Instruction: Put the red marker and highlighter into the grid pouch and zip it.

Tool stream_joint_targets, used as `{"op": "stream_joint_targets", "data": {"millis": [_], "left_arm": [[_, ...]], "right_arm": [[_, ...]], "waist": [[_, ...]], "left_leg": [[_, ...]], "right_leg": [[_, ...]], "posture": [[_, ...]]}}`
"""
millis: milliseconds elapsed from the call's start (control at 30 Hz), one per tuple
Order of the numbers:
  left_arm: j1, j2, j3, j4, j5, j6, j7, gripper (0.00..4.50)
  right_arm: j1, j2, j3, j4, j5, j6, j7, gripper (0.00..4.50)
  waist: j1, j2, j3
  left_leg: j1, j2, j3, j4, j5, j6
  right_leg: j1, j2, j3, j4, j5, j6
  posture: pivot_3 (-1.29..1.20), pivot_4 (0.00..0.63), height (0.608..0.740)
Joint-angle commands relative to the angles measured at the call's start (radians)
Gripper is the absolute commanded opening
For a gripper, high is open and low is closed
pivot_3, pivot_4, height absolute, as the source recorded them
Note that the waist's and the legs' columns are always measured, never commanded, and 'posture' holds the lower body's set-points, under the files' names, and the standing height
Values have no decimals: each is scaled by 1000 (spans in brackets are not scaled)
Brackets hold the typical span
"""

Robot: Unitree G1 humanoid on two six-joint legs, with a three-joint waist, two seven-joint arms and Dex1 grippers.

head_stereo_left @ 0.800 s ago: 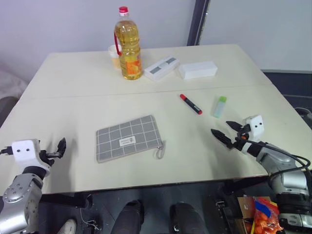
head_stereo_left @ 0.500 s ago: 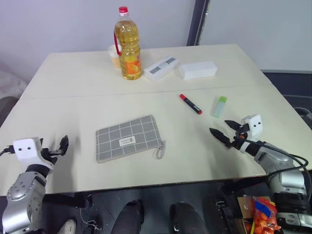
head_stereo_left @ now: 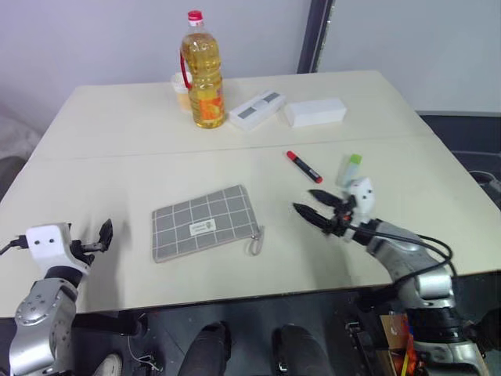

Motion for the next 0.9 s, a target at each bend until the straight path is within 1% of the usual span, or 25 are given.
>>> {"op": "stream_joint_targets", "data": {"millis": [33,100,133,200,267,333,467,567,633,700,733,833,900], "left_arm": [[-9,21,-11,-20,20,-37,-24,4500],[-18,31,-20,-14,27,-43,-36,4500],[-24,38,-25,-9,31,-46,-44,4500],[-30,50,-31,0,38,-54,-58,4500],[-32,57,-32,8,43,-61,-66,4500],[-32,63,-34,13,46,-70,-77,4500],[-5,110,-39,20,71,-114,-144,4500],[28,157,-34,48,98,-171,-199,4500],[67,228,-51,84,158,-284,-276,4500],[82,274,-70,110,205,-381,-319,4500],[79,289,-80,125,217,-418,-329,4500],[32,355,-158,202,327,-633,-364,4500],[0,380,-205,256,375,-752,-378,4500]], "right_arm": [[-29,28,105,-79,-52,32,-38,1151],[-55,61,160,-79,-75,48,-59,83],[-74,86,190,-70,-92,54,-77,29],[-103,126,241,-50,-122,74,-103,29],[-123,135,309,-15,-181,88,-113,29],[-139,149,350,39,-223,126,-136,29],[-158,197,351,143,-273,150,-205,29],[-161,233,311,163,-250,171,-220,29],[-163,253,280,179,-232,185,-227,29],[-165,261,268,188,-227,188,-224,29],[-167,263,267,192,-229,188,-221,29],[-170,267,274,206,-235,187,-209,29],[-171,271,277,212,-240,183,-206,29]], "waist": [[2,0,0],[4,-1,0],[4,-1,0],[1,-1,0],[0,-1,0],[-1,-1,-1],[-2,-1,-1],[-3,-2,-1],[-3,-2,-1],[-4,-2,-1],[-2,-1,-1],[2,-1,-2],[-2,-1,-2]], "left_leg": [[0,0,0,0,0,0],[0,0,0,0,0,0],[-1,0,0,0,0,0],[-1,-1,0,1,0,0],[-1,0,0,0,0,0],[-1,0,0,0,0,0],[-1,0,0,-1,0,0],[-1,0,0,-2,0,0],[-1,0,0,-2,0,0],[-1,0,0,-2,0,0],[-1,0,0,-3,0,0],[-1,0,1,-4,0,0],[-1,0,3,-5,0,0]], "right_leg": [[0,0,0,0,0,0],[0,0,0,-1,0,0],[0,-1,0,-1,0,0],[0,-1,0,-1,0,0],[-1,0,0,-1,0,-1],[-1,0,0,-1,0,-1],[-2,-1,0,-1,0,-1],[-2,0,0,-1,1,-1],[-2,-1,0,-1,1,-1],[-2,-1,0,-1,0,-2],[-3,-1,0,-1,0,-2],[-6,-4,-1,-2,0,-2],[-6,-5,-2,-2,0,-2]], "posture": [[0,150,740],[0,150,740],[0,150,740],[0,150,740],[0,150,740],[0,150,740],[0,150,740],[0,150,740],[0,150,740],[0,150,740],[0,150,740],[0,150,740],[0,150,740]]}}
